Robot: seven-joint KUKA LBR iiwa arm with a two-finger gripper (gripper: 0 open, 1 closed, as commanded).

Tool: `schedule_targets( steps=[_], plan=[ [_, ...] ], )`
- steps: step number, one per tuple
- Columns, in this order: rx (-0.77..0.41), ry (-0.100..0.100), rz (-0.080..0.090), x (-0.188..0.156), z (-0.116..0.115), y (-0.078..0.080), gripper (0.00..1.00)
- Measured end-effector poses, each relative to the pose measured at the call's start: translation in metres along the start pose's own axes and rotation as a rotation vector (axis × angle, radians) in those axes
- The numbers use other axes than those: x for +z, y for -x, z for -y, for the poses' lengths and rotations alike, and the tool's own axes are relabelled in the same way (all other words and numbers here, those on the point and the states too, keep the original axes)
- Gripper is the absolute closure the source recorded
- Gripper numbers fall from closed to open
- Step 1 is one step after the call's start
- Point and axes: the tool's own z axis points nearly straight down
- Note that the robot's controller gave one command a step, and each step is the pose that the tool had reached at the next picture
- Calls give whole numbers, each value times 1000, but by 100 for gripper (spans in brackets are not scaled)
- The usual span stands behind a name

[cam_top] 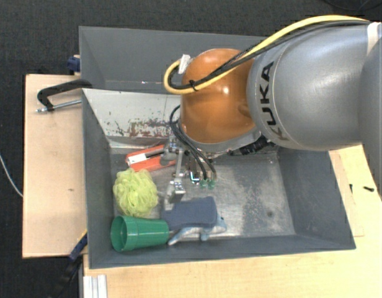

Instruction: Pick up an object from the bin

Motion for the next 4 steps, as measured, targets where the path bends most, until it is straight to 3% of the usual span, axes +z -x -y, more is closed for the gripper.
schedule_targets(
  steps=[1,2,3,4],
  plan=[
    [2,2,9,-4,1,2,0],
    [-74,3,17,69,-1,50,0],
    [-157,11,40,110,0,82,0],
    [-169,3,17,97,3,71,0]
  ],
)
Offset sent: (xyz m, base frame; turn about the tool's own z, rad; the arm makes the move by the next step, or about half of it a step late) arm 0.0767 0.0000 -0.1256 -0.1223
